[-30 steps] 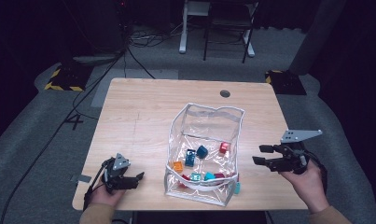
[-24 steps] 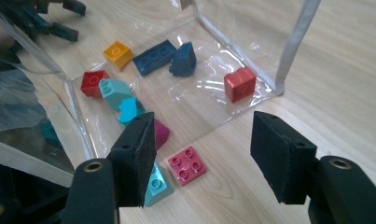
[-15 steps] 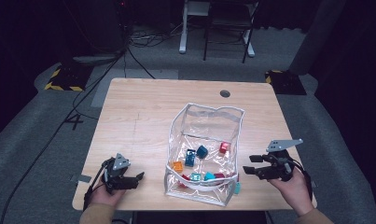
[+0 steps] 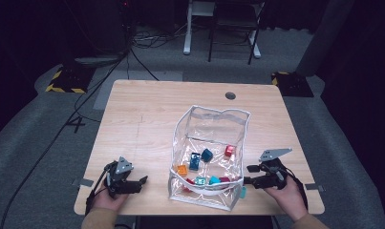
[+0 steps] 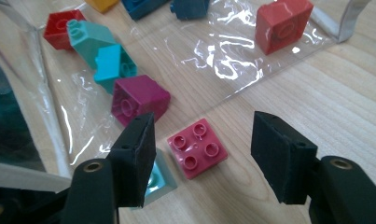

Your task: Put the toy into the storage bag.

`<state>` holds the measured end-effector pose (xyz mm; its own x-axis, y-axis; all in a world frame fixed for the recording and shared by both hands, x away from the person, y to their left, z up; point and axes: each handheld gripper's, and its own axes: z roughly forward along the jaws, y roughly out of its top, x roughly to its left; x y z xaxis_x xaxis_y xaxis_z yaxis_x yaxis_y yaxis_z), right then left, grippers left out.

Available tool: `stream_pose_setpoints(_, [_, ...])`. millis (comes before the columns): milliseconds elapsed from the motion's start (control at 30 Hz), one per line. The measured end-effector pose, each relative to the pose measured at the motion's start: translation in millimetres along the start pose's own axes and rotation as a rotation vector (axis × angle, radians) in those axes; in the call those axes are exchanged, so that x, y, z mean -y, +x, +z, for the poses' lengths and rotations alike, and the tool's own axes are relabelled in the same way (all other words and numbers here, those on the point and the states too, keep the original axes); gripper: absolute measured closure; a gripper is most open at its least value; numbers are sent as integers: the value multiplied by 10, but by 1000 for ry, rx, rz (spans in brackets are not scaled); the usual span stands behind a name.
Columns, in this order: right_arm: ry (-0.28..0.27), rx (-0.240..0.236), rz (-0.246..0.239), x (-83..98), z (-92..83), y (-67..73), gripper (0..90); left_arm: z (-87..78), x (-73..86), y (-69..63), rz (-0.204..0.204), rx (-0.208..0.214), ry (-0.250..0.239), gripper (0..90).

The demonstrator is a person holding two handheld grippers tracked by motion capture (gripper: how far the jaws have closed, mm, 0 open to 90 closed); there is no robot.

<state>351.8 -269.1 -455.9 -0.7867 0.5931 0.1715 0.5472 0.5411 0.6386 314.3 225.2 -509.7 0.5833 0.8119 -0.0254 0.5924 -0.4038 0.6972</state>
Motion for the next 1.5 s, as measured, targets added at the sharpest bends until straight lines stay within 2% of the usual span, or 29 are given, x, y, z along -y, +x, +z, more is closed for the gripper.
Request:
stream_pose_setpoints(333, [48, 13, 9, 44, 217, -78, 420, 0, 0, 0, 0, 0, 0, 190])
stream_pose_setpoints(467, [65, 44, 3, 61, 256, -118, 426, 0, 0, 0, 0, 1, 0, 191])
stream_pose_setpoints(633, [41, 93, 33, 80, 228, -210, 435, 0, 0, 1, 1, -1, 0, 191])
stream_pose_setpoints(800, [38, 162, 42, 97, 162, -287, 445, 0, 0, 0, 0, 0, 1, 191])
stream_pose_setpoints(867, [36, 178, 62, 114, 125, -317, 444, 1, 0, -1, -2, 0, -1, 191])
stream_pose_setpoints(967, [14, 162, 67, 133, 77, -310, 430, 1, 0, -1, -2, 0, 0, 190])
stream_pose_setpoints(1033, [6, 146, 38, 137, 73, -268, 419, 1, 0, -1, -2, 0, 0, 191])
stream_pose_setpoints(1200, [36, 138, -9, 146, 141, -214, 418, 1, 0, -1, -1, 0, -1, 191])
stream_pose_setpoints(1300, [33, 126, -10, 148, 158, -216, 417, 1, 0, -1, -1, 0, -1, 191])
stream_pose_setpoints(1500, [25, 119, -59, 126, 166, -135, 426, 2, 0, -1, -2, 0, -1, 191])
